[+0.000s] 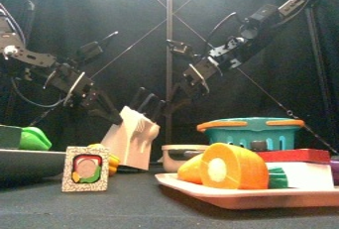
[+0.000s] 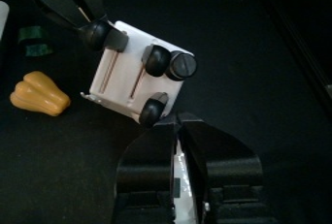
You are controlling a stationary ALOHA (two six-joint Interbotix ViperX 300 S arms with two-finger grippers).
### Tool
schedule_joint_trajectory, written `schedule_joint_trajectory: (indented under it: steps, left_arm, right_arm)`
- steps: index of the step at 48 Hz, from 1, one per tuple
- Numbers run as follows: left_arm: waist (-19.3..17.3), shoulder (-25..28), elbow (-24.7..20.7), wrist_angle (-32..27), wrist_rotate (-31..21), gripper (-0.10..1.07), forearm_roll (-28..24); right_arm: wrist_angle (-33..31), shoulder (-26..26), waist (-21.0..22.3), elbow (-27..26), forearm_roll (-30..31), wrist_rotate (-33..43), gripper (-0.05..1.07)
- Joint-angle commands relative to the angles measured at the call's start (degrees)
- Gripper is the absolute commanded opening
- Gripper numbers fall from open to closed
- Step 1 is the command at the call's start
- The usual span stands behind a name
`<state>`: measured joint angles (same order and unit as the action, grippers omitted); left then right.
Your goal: Straighten knife holder
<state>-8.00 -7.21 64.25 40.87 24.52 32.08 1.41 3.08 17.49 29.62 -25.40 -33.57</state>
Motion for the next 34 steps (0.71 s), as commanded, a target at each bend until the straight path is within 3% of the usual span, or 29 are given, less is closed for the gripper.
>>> schedule_joint_trajectory:
  steps: [1,27,34]
  left_arm:
    - [-0.70,-0.18,-0.79,0.53,0.00,0.49,-0.09]
    - [-1.76,-0.18,-0.53,0.53,-0.09,0.49,0.09]
    - [-1.32,-1.05,0.00,0.62,-0.18,0.49,0.09]
  right_arm:
    - [0.44,-1.85,-1.05,-1.76,0.09,0.00,0.46]
    - [0.44,-2.64,-1.85,-1.85,-0.09,0.18,0.46]
    - [0.18,-4.83,-1.93,-0.62,-0.26,0.18,0.46]
